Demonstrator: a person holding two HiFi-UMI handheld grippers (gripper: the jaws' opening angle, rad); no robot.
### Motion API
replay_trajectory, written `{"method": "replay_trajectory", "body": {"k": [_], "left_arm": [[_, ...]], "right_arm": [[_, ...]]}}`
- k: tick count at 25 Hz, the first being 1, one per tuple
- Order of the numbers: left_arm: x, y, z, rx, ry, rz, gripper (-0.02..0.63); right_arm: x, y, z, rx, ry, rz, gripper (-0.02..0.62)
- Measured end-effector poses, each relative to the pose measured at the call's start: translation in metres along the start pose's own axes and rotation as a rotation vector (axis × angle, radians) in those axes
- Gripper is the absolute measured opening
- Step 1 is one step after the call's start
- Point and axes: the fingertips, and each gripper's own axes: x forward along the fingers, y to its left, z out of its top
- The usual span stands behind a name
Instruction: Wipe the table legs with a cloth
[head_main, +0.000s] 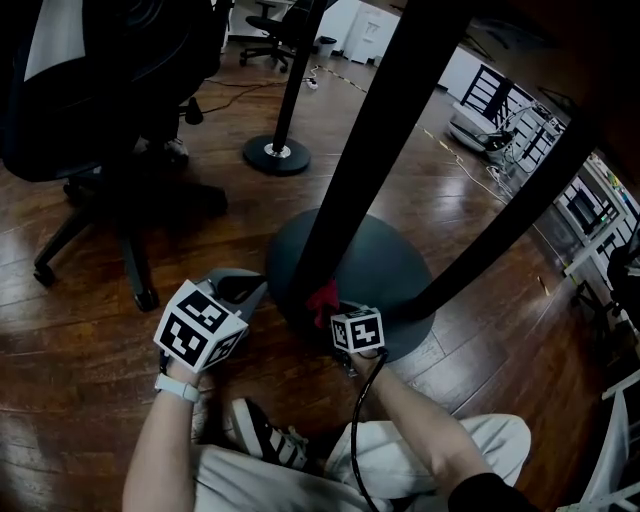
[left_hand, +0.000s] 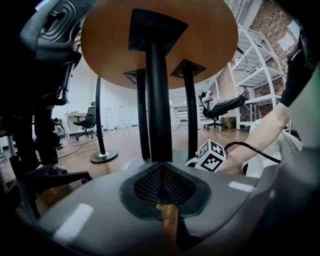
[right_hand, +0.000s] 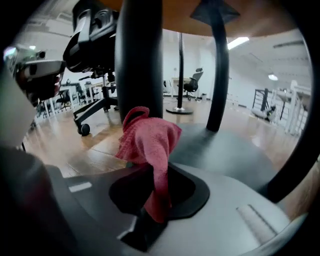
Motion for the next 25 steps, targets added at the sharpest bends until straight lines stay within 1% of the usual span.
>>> {"method": "replay_trajectory", "body": {"k": [2,5,10,16,25], "left_arm": [[0.002,-0.001,-0.001,0.005,0.006,-0.004,-0.008],[0.005,-0.002,-0.002,0.016,0.015,-0.009,-0.008],[0.008,-0.008,-0.003,0.038,0.026,-0.022,-0.008],[0.011,-0.017,-0.006,0.071,0.054,-0.042,-0.008],[0.013,-0.022,-0.004,0.085,0.047,-0.057,-0.008]], "right_arm": [[-0.003,0.000,0.017,-0.102,-0.050,-0.004,0.049],[-0.013,-0.002,0.047,-0.181,-0.118,-0.023,0.049],[-0.041,-0.008,0.089,-0.259,-0.206,-0.053,0.049],[-0.088,-0.009,0.147,-0.344,-0.308,-0.073,0.048],[-0.151,-0.017,0.233,-0.413,-0.424,-0.104,0.048]]}}
